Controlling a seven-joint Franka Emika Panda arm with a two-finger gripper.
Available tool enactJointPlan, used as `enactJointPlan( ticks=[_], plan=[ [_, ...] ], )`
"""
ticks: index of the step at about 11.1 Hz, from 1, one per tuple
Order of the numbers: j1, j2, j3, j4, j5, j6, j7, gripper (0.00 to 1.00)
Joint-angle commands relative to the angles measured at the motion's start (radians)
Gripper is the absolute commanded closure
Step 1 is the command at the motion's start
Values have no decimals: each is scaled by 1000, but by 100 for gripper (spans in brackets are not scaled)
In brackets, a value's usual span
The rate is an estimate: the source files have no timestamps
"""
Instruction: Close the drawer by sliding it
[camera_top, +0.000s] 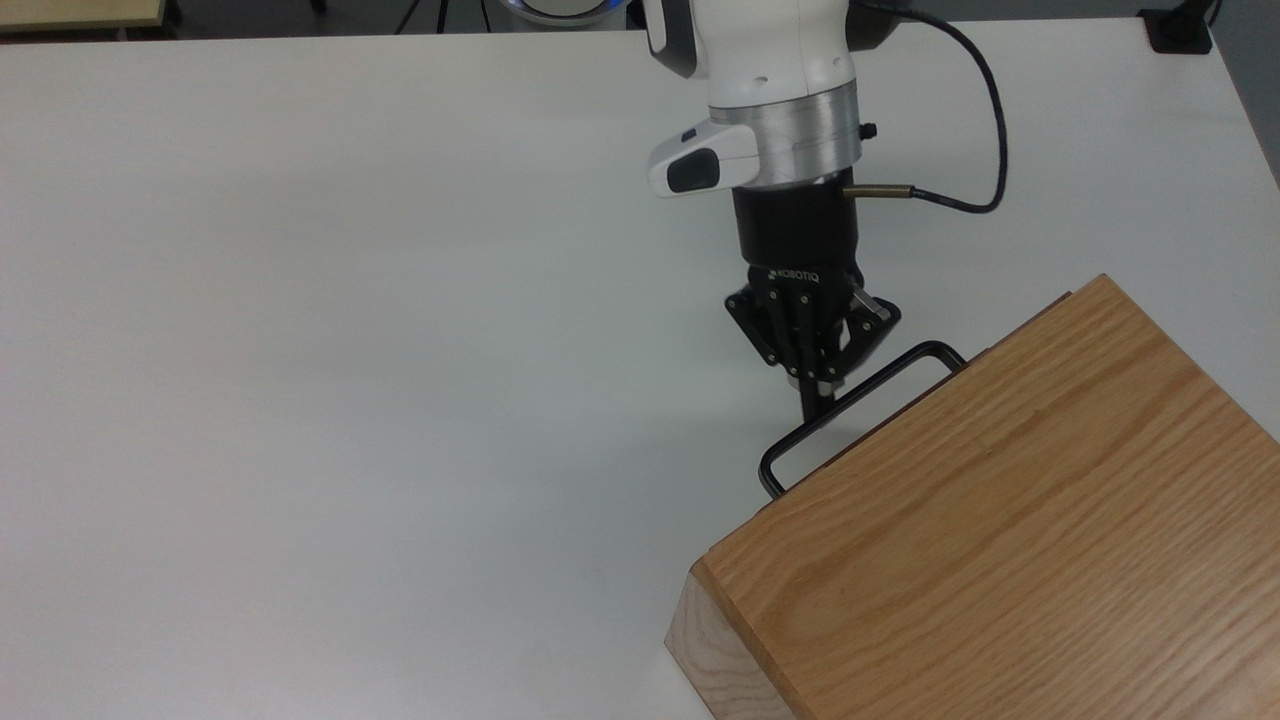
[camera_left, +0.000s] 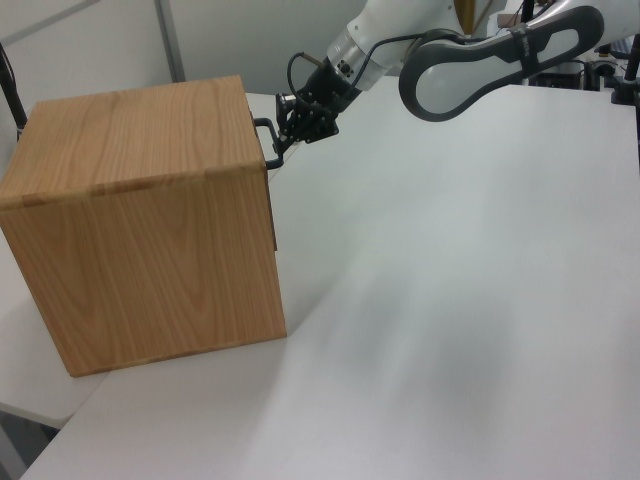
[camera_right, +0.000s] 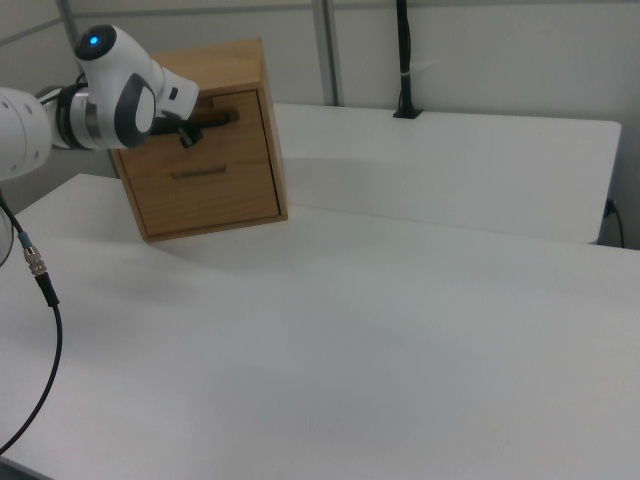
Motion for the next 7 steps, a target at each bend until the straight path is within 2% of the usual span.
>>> enactJointPlan(
  ticks=[1, 3, 4, 5, 6, 7],
  plan=[
    [-49, -147, -2, -35, -7, -356, -224, 100],
    [-74, -227, -3, -40, -14, -628, -403, 100],
    [-89, -271, -3, -49, -8, -770, -518, 97],
    [-102, -316, -5, -49, -8, -922, -592, 48],
    [-117, -357, -8, -61, -13, -1019, -609, 4],
    [-140, -417, -17, -93, -14, -1037, -629, 0]
  ],
)
